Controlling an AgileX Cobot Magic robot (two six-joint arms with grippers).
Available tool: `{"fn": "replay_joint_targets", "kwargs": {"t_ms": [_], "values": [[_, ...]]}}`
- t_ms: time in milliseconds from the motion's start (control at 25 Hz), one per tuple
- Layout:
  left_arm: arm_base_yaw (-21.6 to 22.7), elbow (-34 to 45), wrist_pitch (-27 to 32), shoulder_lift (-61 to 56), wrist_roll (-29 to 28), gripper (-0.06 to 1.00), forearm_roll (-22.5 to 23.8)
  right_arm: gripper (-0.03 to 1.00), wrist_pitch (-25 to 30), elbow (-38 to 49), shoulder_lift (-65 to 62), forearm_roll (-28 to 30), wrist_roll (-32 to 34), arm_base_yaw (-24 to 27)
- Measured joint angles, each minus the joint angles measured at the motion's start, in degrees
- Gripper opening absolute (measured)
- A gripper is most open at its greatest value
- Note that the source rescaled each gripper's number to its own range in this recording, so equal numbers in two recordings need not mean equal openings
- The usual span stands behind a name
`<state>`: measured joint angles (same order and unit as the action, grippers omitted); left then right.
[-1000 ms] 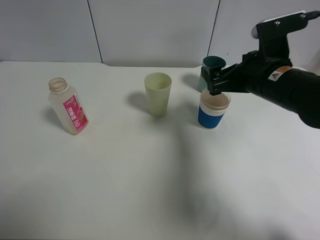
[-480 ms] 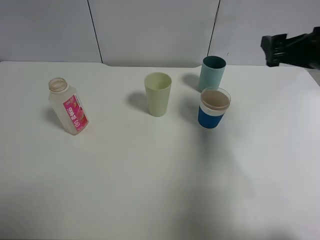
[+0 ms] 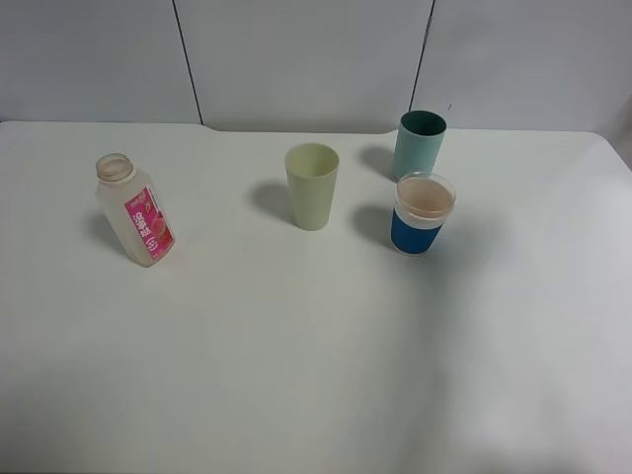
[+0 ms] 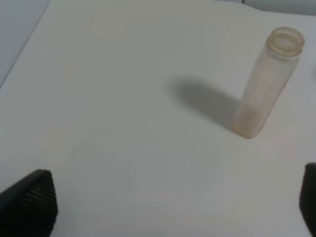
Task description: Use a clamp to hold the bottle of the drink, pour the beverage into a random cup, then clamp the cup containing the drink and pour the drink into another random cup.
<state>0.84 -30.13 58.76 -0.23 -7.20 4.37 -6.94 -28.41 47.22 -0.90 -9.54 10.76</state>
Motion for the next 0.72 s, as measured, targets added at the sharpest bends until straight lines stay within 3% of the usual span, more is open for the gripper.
{"fn": "replay_joint_targets", "kwargs": {"t_ms": [400, 560, 720], "values": [[0.0, 0.0, 0.0, 0.0, 0.0, 1.00, 0.0, 0.84, 16.7, 0.0, -19.7, -1.6, -1.1, 0.3], [0.0, 0.0, 0.0, 0.0, 0.0, 1.00, 0.0, 0.84, 27.5, -1.2, -27.2, -1.7, -1.1, 0.3], [0.0, 0.0, 0.0, 0.0, 0.0, 1.00, 0.0, 0.84, 40.2, -7.6, -30.3, -0.1, -1.1, 0.3]]}}
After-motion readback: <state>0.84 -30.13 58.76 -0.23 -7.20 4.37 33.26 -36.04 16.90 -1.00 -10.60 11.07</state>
